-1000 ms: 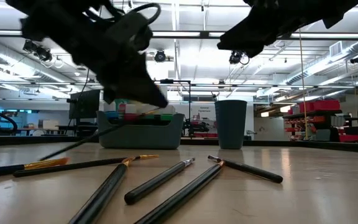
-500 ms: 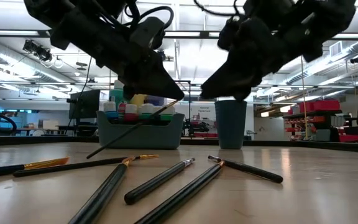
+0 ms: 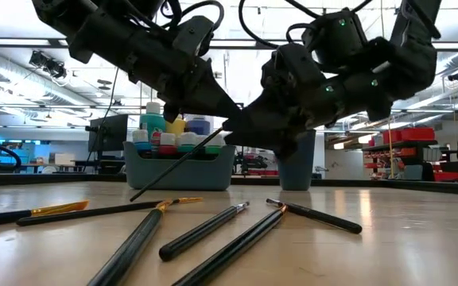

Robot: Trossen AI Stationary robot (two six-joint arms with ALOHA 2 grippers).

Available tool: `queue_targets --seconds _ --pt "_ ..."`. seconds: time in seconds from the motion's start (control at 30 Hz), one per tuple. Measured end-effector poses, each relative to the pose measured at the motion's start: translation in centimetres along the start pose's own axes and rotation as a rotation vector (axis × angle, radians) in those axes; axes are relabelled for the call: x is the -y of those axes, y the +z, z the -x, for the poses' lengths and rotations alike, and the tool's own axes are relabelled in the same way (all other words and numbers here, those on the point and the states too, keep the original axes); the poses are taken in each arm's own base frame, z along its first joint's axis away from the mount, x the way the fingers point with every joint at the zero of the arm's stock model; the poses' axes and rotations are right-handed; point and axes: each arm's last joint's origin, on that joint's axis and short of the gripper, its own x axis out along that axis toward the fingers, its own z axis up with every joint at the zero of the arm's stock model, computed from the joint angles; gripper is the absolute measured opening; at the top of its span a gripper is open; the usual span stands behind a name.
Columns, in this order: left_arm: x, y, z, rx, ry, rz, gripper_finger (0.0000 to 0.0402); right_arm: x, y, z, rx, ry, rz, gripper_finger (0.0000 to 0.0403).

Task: Pick & Place Paint Supplies
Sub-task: Put the gold paint brush into the blue cup

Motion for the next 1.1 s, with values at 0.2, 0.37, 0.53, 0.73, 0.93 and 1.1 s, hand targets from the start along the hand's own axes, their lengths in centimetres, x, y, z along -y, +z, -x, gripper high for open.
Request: queue_targets --seconds 0.2,0.37,0.53,0.73,0.93,1.1 --pt "0.2 0.5 0.0 0.051 -0.008 -0.011 0.0000 0.0 0.0 -0.2 0.039 0.031 0.019 0.0159" --pt "0.4 1.0 0.1 0.097 -0.025 -0.020 0.0000 -0.1 0.3 -0.2 0.081 0.021 0.056 0.0152" --pt "0.3 1.0 0.0 0.096 -0.021 -0.021 0.0000 -0.1 0.3 -0.2 0.074 0.025 0.062 0.0097" --pt "0.3 1.0 0.0 0.096 -0.022 -0.021 0.0000 -0.1 0.2 -0.2 0.056 0.044 0.063 0.0012" --pt "0.3 1.0 0.0 0.096 -0.028 -0.040 0.0010 -0.1 0.2 -0.2 0.055 0.046 0.063 0.0014" --pt "0.5 1.3 0.0 0.105 -0.032 -0.054 0.0030 -0.3 0.7 0.1 0.049 0.047 0.066 0.0009"
